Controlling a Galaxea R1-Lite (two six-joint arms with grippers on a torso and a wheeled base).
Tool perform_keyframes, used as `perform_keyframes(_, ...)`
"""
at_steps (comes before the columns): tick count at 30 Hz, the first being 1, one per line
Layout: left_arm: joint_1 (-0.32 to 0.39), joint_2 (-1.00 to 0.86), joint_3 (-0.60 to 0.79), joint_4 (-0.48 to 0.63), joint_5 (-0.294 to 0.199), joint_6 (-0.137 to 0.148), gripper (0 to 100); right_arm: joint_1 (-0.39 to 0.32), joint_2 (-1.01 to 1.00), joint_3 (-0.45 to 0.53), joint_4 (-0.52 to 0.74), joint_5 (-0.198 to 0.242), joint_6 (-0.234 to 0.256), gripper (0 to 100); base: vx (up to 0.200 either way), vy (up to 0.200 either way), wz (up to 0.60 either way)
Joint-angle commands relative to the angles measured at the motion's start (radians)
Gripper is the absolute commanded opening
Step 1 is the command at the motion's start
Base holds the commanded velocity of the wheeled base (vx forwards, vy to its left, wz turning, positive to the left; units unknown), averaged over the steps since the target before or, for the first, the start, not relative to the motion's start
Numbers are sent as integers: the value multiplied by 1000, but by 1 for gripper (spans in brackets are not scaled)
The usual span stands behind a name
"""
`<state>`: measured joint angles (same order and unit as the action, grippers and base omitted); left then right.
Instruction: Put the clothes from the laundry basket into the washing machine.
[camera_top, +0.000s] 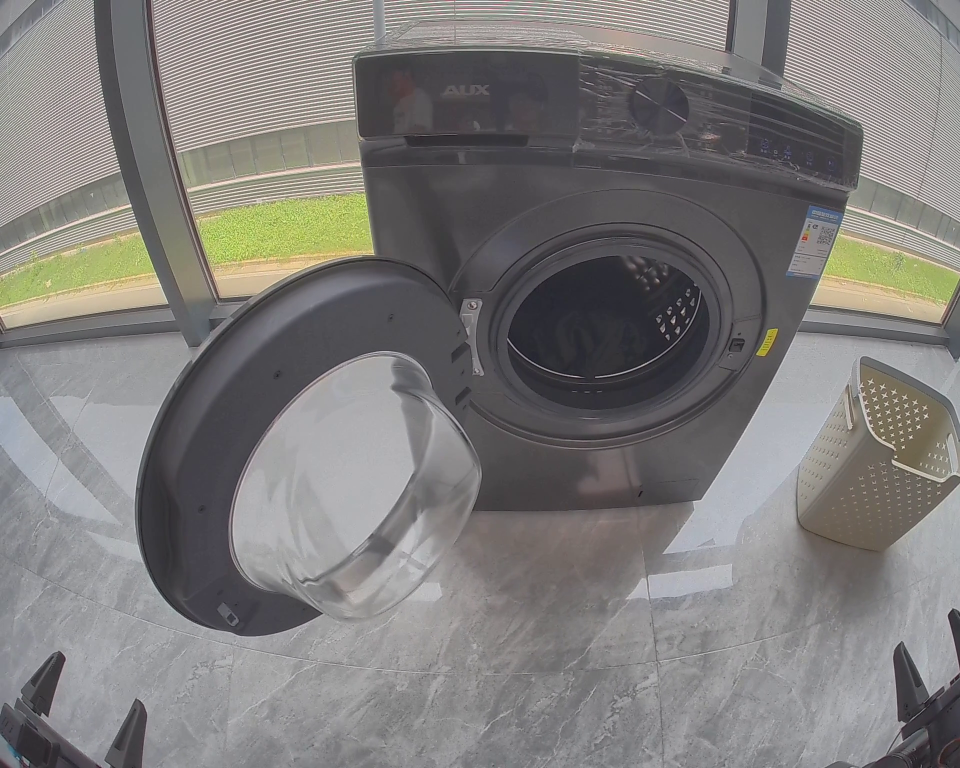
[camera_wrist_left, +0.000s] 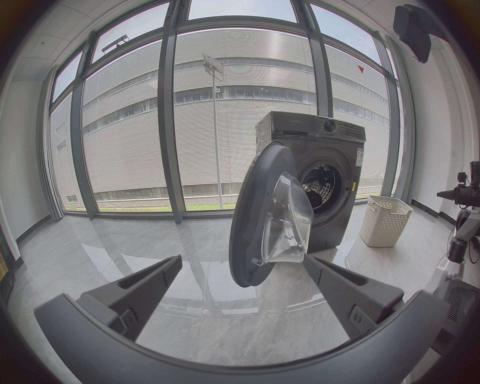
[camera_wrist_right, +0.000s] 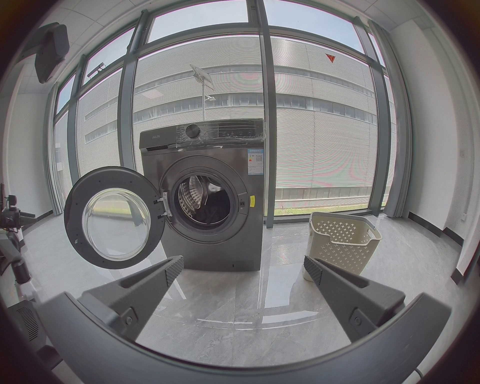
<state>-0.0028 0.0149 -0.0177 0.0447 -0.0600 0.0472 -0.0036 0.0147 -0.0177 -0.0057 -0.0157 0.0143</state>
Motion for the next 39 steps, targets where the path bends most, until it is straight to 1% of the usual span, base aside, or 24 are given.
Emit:
perform_keyframes(1, 1, -15, 18, 0, 0, -1, 100, 1, -13, 16, 0, 0, 0, 100, 0, 0, 0)
perform_keyframes(7, 1, -15, 18, -2, 2, 2, 100, 1, -13, 16, 0, -1, 1, 100, 0, 0, 0)
perform_keyframes(9, 1, -15, 18, -3, 2, 17, 100, -1, -13, 16, 1, -1, 6, 100, 0, 0, 0)
perform_keyframes(11, 1, -15, 18, -3, 2, 20, 100, 1, -13, 16, 1, -1, 6, 100, 0, 0, 0)
perform_keyframes(15, 3, -15, 18, -3, 3, 19, 100, 1, -13, 16, 1, -1, 7, 100, 0, 0, 0)
perform_keyframes(16, 3, -15, 12, -12, 8, 14, 100, 1, -13, 16, 1, -3, 7, 100, 0, 0, 0)
perform_keyframes(17, 4, -15, -30, -42, 16, 3, 100, -1, -13, 16, 1, -3, 7, 100, 0, 0, 0)
perform_keyframes(18, 4, -1, -120, -77, 22, -17, 100, 1, -13, 16, 1, -3, 7, 100, 0, 0, 0)
perform_keyframes(19, 4, -1, -120, -77, 22, -17, 100, 1, -13, 16, 1, -3, 7, 100, 0, 0, 0)
perform_keyframes(20, -5, 51, -232, -89, 14, -53, 100, 1, -13, 16, 1, -3, 7, 100, 0, 0, 0)
perform_keyframes(21, -22, 123, -300, -65, 9, -73, 100, 1, -13, 16, 1, -1, 6, 100, 0, 0, 0)
perform_keyframes(23, -57, 198, -331, -35, -4, -72, 100, -1, -13, 16, 3, -3, 4, 100, 0, 0, 0)
perform_keyframes(25, -112, 323, -347, -40, -12, -73, 100, 1, -13, 16, 1, -3, 6, 100, 0, 0, 0)
perform_keyframes(28, -155, 481, -398, -58, -12, -83, 100, 1, -13, 16, 1, -3, 6, 100, 0, 0, 0)
perform_keyframes(31, -157, 629, -456, -77, -20, -96, 100, -1, -13, 16, 3, -3, 6, 100, 0, 0, 0)
perform_keyframes(32, -157, 637, -458, -78, -21, -96, 100, 1, -13, 16, 1, -3, 6, 100, 0, 0, 0)
perform_keyframes(33, -157, 703, -487, -98, -38, -101, 100, 1, -13, 16, 1, -3, 6, 100, 0, 0, 0)
perform_keyframes(34, -157, 714, -492, -101, -43, -101, 100, 1, -13, 16, 1, -3, 6, 100, 0, 0, 0)
perform_keyframes(36, -144, 800, -521, -131, -83, -102, 100, 1, -13, 16, 1, -3, 6, 100, 0, 0, 0)
perform_keyframes(37, -144, 807, -524, -134, -86, -102, 100, 1, -13, 16, 1, -3, 6, 100, 0, 0, 0)
perform_keyframes(39, -144, 869, -539, -155, -109, -99, 100, 1, -13, 16, 1, -3, 6, 100, 0, 0, 0)
